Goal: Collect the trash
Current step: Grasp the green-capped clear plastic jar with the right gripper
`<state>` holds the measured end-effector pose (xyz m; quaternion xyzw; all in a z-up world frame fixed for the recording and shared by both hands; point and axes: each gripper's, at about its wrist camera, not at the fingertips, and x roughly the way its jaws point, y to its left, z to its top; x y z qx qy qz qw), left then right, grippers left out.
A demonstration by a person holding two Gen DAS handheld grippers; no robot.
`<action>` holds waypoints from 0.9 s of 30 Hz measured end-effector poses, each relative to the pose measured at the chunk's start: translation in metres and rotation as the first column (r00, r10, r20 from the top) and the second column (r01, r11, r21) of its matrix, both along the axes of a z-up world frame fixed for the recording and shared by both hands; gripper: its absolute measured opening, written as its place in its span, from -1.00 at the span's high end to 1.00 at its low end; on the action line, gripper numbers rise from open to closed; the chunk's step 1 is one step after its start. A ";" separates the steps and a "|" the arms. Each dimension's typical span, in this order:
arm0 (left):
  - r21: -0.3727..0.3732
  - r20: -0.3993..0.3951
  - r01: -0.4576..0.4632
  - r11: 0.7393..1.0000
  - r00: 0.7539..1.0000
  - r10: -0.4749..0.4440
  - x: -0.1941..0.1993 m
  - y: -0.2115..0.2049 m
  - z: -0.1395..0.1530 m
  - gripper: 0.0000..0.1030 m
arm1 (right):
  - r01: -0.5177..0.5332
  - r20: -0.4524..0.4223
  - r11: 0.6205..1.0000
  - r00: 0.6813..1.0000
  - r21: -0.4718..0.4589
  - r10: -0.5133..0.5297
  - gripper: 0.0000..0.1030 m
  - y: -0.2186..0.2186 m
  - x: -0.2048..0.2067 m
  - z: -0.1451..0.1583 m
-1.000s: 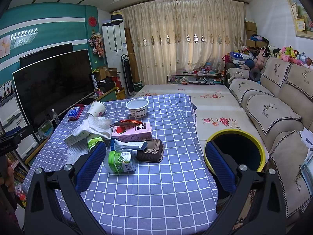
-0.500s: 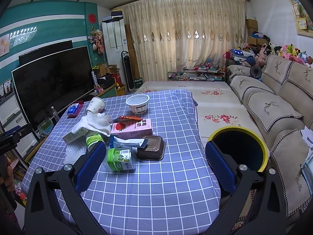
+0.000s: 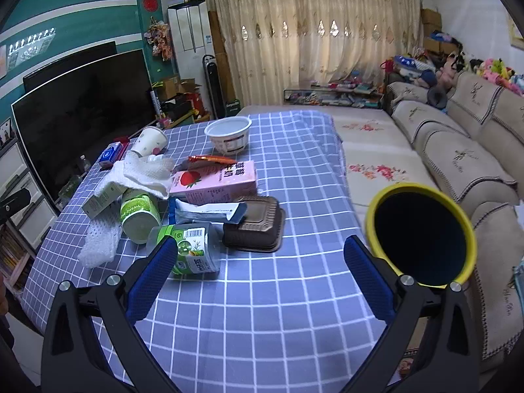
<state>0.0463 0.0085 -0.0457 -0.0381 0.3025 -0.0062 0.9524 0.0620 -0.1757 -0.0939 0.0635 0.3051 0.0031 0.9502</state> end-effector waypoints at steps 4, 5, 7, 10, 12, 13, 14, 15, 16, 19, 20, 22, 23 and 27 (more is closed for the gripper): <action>-0.008 -0.020 -0.004 1.000 1.000 0.004 0.013 0.002 -0.009 -0.93 | -0.048 -0.026 0.998 0.998 0.028 0.048 -0.88 0.007 0.016 -0.007; -0.012 -0.024 -0.004 1.000 1.000 0.004 0.016 0.003 -0.011 -0.93 | -0.068 -0.028 0.997 0.997 0.038 0.069 -0.88 0.011 0.019 -0.008; -0.016 -0.031 -0.008 1.000 0.999 0.007 0.022 0.005 -0.015 -0.93 | -0.100 -0.025 0.994 0.995 0.036 0.101 -0.88 0.022 0.023 -0.008; -0.022 -0.040 -0.009 1.000 0.999 0.008 0.029 0.008 -0.018 -0.93 | -0.143 -0.041 0.990 0.989 0.005 0.143 -0.88 0.041 0.031 -0.013; -0.023 -0.046 -0.009 1.000 0.999 0.008 0.034 0.009 -0.022 -0.93 | -0.157 -0.064 0.988 0.986 -0.005 0.156 -0.88 0.050 0.039 -0.019; -0.022 -0.048 -0.009 1.000 0.999 0.007 0.035 0.009 -0.023 -0.93 | -0.161 -0.075 0.987 0.984 -0.004 0.160 -0.88 0.053 0.042 -0.022; -0.022 -0.051 -0.009 1.000 0.999 0.008 0.037 0.010 -0.025 -0.93 | -0.165 -0.085 0.986 0.983 -0.004 0.165 -0.88 0.056 0.045 -0.024; -0.022 -0.052 -0.010 1.000 0.999 0.008 0.038 0.010 -0.027 -0.93 | -0.168 -0.091 0.986 0.982 -0.007 0.167 -0.88 0.059 0.047 -0.026; -0.024 -0.055 -0.011 1.000 0.998 0.010 0.038 0.011 -0.028 -0.93 | -0.169 -0.100 0.986 0.981 -0.014 0.166 -0.88 0.062 0.049 -0.028; -0.034 -0.064 -0.015 0.999 0.998 0.013 0.043 0.015 -0.032 -0.93 | -0.165 -0.127 0.986 0.979 -0.020 0.162 -0.88 0.066 0.054 -0.034; -0.038 -0.067 -0.015 0.999 0.998 0.013 0.045 0.016 -0.034 -0.93 | -0.163 -0.138 0.986 0.978 -0.021 0.159 -0.88 0.067 0.056 -0.036; -0.044 -0.074 -0.016 0.999 0.997 0.012 0.047 0.020 -0.036 -0.93 | -0.162 -0.150 0.986 0.976 -0.024 0.157 -0.88 0.069 0.059 -0.039; -0.047 -0.078 -0.015 0.999 0.997 0.011 0.048 0.021 -0.038 -0.93 | -0.161 -0.159 0.987 0.975 -0.028 0.155 -0.88 0.071 0.061 -0.041; -0.054 -0.089 -0.015 0.998 0.996 0.010 0.052 0.024 -0.042 -0.93 | -0.160 -0.178 0.987 0.972 -0.028 0.152 -0.85 0.074 0.066 -0.047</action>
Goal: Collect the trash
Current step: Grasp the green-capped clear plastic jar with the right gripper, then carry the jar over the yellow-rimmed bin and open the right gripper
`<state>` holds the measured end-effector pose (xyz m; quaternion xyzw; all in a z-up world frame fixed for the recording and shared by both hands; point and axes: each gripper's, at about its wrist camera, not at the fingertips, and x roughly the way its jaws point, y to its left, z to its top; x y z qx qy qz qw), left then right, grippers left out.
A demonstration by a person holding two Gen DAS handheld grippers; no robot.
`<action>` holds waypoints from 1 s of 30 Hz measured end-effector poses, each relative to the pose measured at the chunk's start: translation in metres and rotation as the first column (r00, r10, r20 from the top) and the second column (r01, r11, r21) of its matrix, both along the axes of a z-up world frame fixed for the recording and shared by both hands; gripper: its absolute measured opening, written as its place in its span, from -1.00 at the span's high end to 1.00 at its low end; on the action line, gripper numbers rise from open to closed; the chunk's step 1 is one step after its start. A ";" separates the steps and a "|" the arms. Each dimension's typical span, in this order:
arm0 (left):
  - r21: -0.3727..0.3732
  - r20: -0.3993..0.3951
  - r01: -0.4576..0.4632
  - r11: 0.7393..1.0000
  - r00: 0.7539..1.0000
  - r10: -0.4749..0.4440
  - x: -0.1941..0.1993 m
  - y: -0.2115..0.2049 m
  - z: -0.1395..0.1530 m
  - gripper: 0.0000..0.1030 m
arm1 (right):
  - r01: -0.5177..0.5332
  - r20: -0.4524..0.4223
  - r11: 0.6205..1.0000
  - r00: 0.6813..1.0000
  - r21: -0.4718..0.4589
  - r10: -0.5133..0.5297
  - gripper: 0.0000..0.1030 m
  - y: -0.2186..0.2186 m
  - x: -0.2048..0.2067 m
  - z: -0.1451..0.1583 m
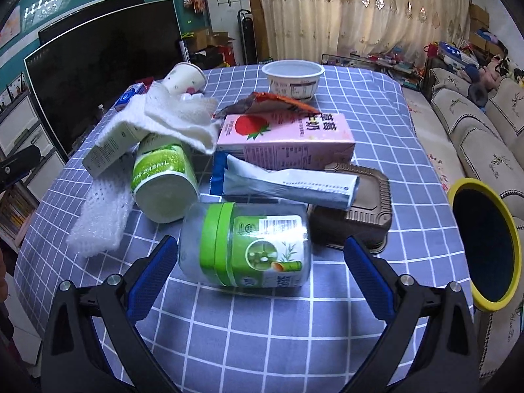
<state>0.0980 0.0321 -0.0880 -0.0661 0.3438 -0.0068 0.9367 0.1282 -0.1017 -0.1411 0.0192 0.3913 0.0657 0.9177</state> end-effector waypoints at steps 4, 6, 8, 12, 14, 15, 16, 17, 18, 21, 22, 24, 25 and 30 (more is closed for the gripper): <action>-0.002 -0.005 0.000 1.000 1.000 0.000 0.002 0.001 -0.001 -0.93 | -0.013 -0.012 0.999 1.000 0.036 0.013 -0.34 -0.001 0.002 -0.001; -0.002 -0.005 0.000 1.000 1.000 0.000 0.002 0.001 -0.001 -0.93 | -0.018 -0.009 1.000 1.000 0.023 0.018 -0.33 0.000 -0.002 0.002; -0.002 -0.005 0.002 1.000 1.000 -0.002 0.003 0.001 -0.001 -0.93 | -0.051 -0.012 0.997 0.999 0.064 0.052 -0.33 -0.003 -0.009 0.009; 0.003 -0.002 0.012 1.000 1.000 -0.012 0.003 -0.004 -0.002 -0.93 | -0.092 0.027 0.987 0.996 0.133 0.089 -0.33 -0.023 -0.030 0.038; 0.004 0.002 0.022 1.000 1.000 -0.022 0.004 -0.009 -0.001 -0.93 | -0.048 0.071 0.989 0.997 0.143 0.039 -0.33 -0.051 -0.039 0.058; 0.005 0.003 0.026 1.000 1.000 -0.026 0.004 -0.011 -0.001 -0.93 | -0.017 0.085 0.991 0.996 0.133 0.006 -0.33 -0.063 -0.040 0.064; 0.006 0.004 0.031 0.999 0.999 -0.032 0.004 -0.014 -0.001 -0.93 | 0.043 0.100 0.993 0.993 0.111 -0.055 -0.33 -0.084 -0.040 0.069; 0.006 0.005 0.036 0.999 0.999 -0.036 0.003 -0.016 -0.001 -0.93 | 0.113 0.103 0.990 0.987 0.087 -0.121 -0.33 -0.105 -0.037 0.071; 0.006 0.007 0.043 0.999 0.999 -0.043 0.003 -0.019 -0.001 -0.93 | 0.165 0.097 0.984 0.980 0.071 -0.172 -0.33 -0.122 -0.032 0.070; 0.008 0.011 0.058 0.998 0.998 -0.058 0.001 -0.026 0.000 -0.93 | 0.353 0.001 0.935 0.936 0.019 -0.353 -0.33 -0.191 -0.006 0.039; 0.011 0.011 0.063 0.998 0.998 -0.063 0.000 -0.029 0.001 -0.93 | 0.405 -0.042 0.914 0.913 -0.009 -0.405 -0.33 -0.213 0.004 0.023; 0.019 0.011 0.070 0.997 0.997 -0.070 0.000 -0.032 0.002 -0.93 | 0.464 -0.129 0.885 0.875 -0.043 -0.466 -0.33 -0.244 0.020 -0.010; 0.022 0.010 0.072 0.997 0.997 -0.072 0.000 -0.034 0.002 -0.93 | 0.479 -0.186 0.877 0.858 -0.047 -0.479 -0.33 -0.258 0.028 -0.028; 0.029 0.006 0.091 0.995 0.996 -0.091 0.002 -0.046 0.004 -0.93 | 0.493 -0.408 0.867 0.780 -0.066 -0.475 -0.34 -0.290 0.057 -0.091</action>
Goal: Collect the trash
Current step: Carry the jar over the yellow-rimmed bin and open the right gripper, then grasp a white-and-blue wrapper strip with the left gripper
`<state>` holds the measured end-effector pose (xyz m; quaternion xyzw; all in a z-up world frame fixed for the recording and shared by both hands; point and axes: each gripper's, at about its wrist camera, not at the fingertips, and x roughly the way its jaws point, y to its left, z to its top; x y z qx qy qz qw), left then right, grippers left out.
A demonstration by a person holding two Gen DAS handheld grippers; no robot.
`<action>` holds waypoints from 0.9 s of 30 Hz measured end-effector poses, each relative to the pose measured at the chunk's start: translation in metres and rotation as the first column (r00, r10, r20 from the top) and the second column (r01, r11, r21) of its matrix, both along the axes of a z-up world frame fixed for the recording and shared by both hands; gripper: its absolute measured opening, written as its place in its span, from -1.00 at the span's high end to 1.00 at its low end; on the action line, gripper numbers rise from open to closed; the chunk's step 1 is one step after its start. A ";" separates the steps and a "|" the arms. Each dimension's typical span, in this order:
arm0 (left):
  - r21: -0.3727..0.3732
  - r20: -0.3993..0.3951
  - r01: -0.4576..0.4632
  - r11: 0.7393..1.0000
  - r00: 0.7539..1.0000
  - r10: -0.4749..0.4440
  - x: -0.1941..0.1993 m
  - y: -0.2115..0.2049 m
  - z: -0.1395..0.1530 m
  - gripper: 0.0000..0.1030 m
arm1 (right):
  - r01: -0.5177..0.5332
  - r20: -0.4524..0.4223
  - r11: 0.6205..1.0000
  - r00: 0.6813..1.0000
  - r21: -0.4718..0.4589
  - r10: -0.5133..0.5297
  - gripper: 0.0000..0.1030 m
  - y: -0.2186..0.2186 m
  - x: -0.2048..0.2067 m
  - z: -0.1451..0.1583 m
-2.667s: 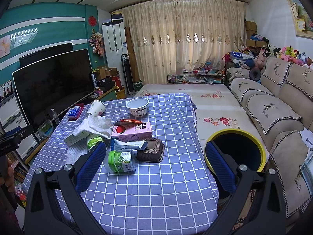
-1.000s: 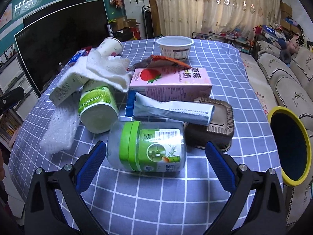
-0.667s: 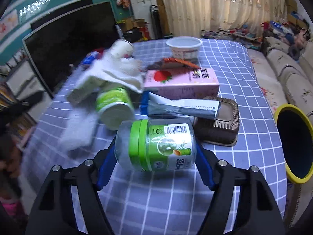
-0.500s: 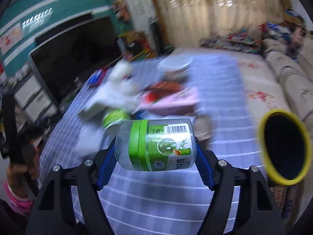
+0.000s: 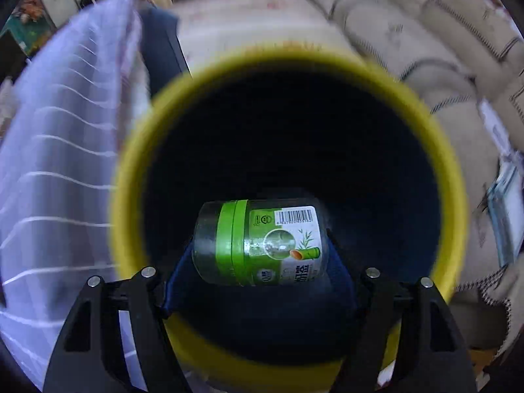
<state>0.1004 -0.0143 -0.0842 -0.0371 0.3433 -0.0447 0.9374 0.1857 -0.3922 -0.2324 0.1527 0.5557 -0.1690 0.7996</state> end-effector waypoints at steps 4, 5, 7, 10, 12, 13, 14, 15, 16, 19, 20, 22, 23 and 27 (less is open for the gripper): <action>0.004 -0.010 0.035 0.999 0.999 -0.034 0.000 -0.013 -0.002 -0.93 | -0.001 -0.052 0.996 0.999 0.085 0.006 -0.32 -0.006 0.009 -0.013; 0.005 -0.015 0.050 0.999 0.999 -0.050 0.001 -0.018 -0.003 -0.93 | 0.000 -0.054 0.997 0.999 0.078 0.004 -0.32 -0.006 0.011 -0.013; 0.009 -0.023 0.075 0.997 0.997 -0.074 0.000 -0.026 -0.006 -0.93 | 0.007 -0.063 0.996 0.998 0.091 -0.001 -0.32 -0.010 0.012 -0.016; 0.015 -0.034 0.123 0.992 0.992 -0.122 -0.001 -0.042 -0.009 -0.93 | 0.029 -0.083 0.996 0.996 0.087 -0.022 -0.32 -0.017 0.017 -0.021; 0.023 -0.034 0.150 0.988 0.988 -0.149 -0.002 -0.049 -0.010 -0.93 | 0.036 -0.085 0.995 0.996 0.098 -0.028 -0.31 -0.024 0.016 -0.023; 0.027 -0.032 0.166 0.986 0.986 -0.166 -0.002 -0.053 -0.010 -0.93 | 0.035 -0.075 0.995 0.997 0.090 -0.029 -0.29 -0.023 0.015 -0.021; 0.032 -0.030 0.188 0.982 0.982 -0.187 -0.002 -0.058 -0.010 -0.93 | 0.033 -0.062 0.996 0.998 0.086 -0.027 -0.29 -0.021 0.013 -0.019; 0.037 -0.029 0.211 0.977 0.977 -0.210 -0.002 -0.063 -0.010 -0.93 | 0.031 -0.050 0.996 0.998 0.088 -0.027 -0.29 -0.018 0.010 -0.017; 0.040 -0.029 0.232 0.972 0.973 -0.231 -0.001 -0.067 -0.010 -0.93 | 0.028 -0.033 0.996 0.999 0.087 -0.025 -0.29 -0.015 0.007 -0.013; 0.052 -0.031 0.326 0.944 0.945 -0.325 0.003 -0.088 -0.012 -0.93 | 0.018 -0.004 0.997 1.000 0.071 -0.018 -0.30 -0.010 0.003 -0.006; 0.058 -0.029 0.367 0.929 0.930 -0.366 0.006 -0.097 -0.012 -0.93 | 0.018 0.008 0.998 1.000 0.066 -0.019 -0.30 -0.009 0.000 -0.003; 0.086 -0.029 0.438 0.895 0.899 -0.437 0.011 -0.114 -0.013 -0.93 | 0.017 0.029 0.998 0.999 0.052 -0.018 -0.30 -0.016 -0.009 0.000; 0.102 -0.029 0.486 0.868 0.874 -0.486 0.015 -0.125 -0.015 -0.93 | 0.015 0.042 0.999 0.999 0.052 -0.017 -0.31 -0.017 -0.013 0.005; 0.155 -0.067 0.625 0.765 0.779 -0.623 0.030 -0.162 -0.025 -0.92 | 0.001 0.079 0.998 0.997 0.057 -0.006 -0.32 -0.019 -0.025 0.015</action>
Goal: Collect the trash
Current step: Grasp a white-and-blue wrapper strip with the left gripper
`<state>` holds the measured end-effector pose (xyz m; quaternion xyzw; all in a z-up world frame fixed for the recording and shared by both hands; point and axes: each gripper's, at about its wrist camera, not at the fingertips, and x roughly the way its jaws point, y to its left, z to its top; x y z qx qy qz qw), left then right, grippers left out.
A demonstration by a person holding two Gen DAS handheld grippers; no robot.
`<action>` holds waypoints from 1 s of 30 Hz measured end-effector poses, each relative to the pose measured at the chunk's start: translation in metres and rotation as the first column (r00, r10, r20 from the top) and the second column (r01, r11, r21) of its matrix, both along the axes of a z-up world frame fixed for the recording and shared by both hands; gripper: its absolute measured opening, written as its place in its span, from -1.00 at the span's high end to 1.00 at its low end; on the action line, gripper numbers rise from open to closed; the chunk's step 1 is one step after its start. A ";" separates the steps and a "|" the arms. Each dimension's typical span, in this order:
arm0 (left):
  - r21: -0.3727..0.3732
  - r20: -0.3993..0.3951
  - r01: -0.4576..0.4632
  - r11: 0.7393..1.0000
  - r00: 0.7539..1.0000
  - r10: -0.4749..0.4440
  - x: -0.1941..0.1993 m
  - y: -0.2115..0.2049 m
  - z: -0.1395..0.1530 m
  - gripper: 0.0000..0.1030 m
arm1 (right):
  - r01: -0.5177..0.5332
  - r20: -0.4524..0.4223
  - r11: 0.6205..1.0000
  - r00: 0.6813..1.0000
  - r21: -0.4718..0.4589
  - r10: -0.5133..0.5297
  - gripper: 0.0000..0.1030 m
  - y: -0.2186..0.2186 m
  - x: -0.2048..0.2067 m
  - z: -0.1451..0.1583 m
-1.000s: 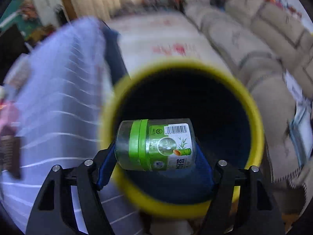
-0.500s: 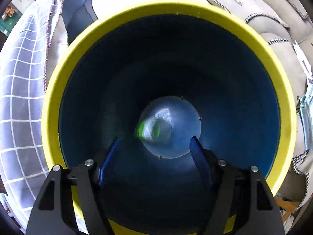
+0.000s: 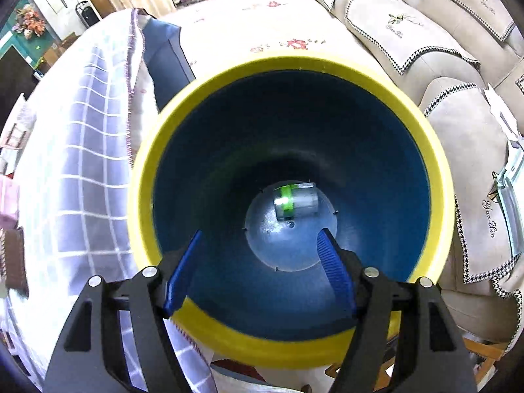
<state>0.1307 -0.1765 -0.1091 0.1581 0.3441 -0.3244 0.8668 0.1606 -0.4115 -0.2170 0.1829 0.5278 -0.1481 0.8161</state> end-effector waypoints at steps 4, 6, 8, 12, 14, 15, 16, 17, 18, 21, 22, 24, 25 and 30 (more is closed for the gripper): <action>0.057 -0.018 0.073 0.996 0.997 -0.072 0.023 -0.025 -0.014 -0.72 | -0.002 0.039 1.000 0.999 0.004 0.002 -0.34 0.000 -0.012 0.010; 0.081 -0.028 0.083 0.993 0.996 -0.081 0.031 -0.030 -0.020 -0.51 | -0.005 0.057 1.000 0.998 0.012 0.005 -0.35 -0.002 -0.020 0.010; 0.106 -0.026 0.095 0.990 0.995 -0.093 0.036 -0.037 -0.024 -0.40 | -0.009 0.073 1.000 0.997 0.015 0.008 -0.35 -0.001 -0.027 0.016; 0.152 -0.018 0.115 0.982 0.993 -0.113 0.039 -0.043 -0.030 -0.15 | -0.019 0.102 1.000 0.995 0.023 0.017 -0.36 -0.002 -0.022 0.029; 0.158 -0.018 0.122 0.980 0.993 -0.120 0.040 -0.045 -0.033 -0.03 | -0.026 0.119 0.999 0.993 0.025 0.023 -0.36 -0.001 -0.024 0.034; 0.157 -0.022 0.124 0.980 0.992 -0.123 0.040 -0.044 -0.034 0.08 | -0.029 0.124 0.999 0.992 0.025 0.026 -0.37 -0.002 -0.025 0.034; 0.155 -0.022 0.126 0.980 0.992 -0.124 0.040 -0.044 -0.034 0.10 | -0.032 0.131 0.999 0.991 0.027 0.029 -0.37 -0.002 -0.026 0.035; 0.155 -0.020 0.129 0.979 0.992 -0.127 0.039 -0.044 -0.033 0.18 | -0.036 0.137 0.999 0.990 0.028 0.032 -0.37 -0.002 -0.026 0.036; 0.157 -0.019 0.132 0.979 0.991 -0.131 0.038 -0.044 -0.034 0.26 | -0.038 0.141 0.999 0.989 0.028 0.034 -0.37 -0.001 -0.027 0.037; 0.166 -0.011 0.133 0.977 0.991 -0.133 0.032 -0.044 -0.032 0.47 | -0.047 0.157 0.998 0.987 0.029 0.042 -0.37 0.002 -0.029 0.042; 0.165 -0.012 0.138 0.977 0.990 -0.138 0.030 -0.044 -0.031 0.49 | -0.049 0.163 0.998 0.986 0.029 0.044 -0.37 0.003 -0.030 0.043; 0.165 -0.007 0.137 0.977 0.990 -0.137 0.026 -0.044 -0.028 0.61 | -0.053 0.173 0.998 0.984 0.028 0.048 -0.37 0.005 -0.032 0.045; 0.166 -0.007 0.134 0.977 0.991 -0.135 0.024 -0.045 -0.026 0.66 | -0.055 0.178 0.998 0.983 0.027 0.050 -0.37 0.006 -0.033 0.047; 0.151 -0.005 0.118 0.981 0.993 -0.119 0.017 -0.046 -0.014 0.72 | -0.063 0.195 0.998 0.979 0.017 0.058 -0.37 0.009 -0.035 0.055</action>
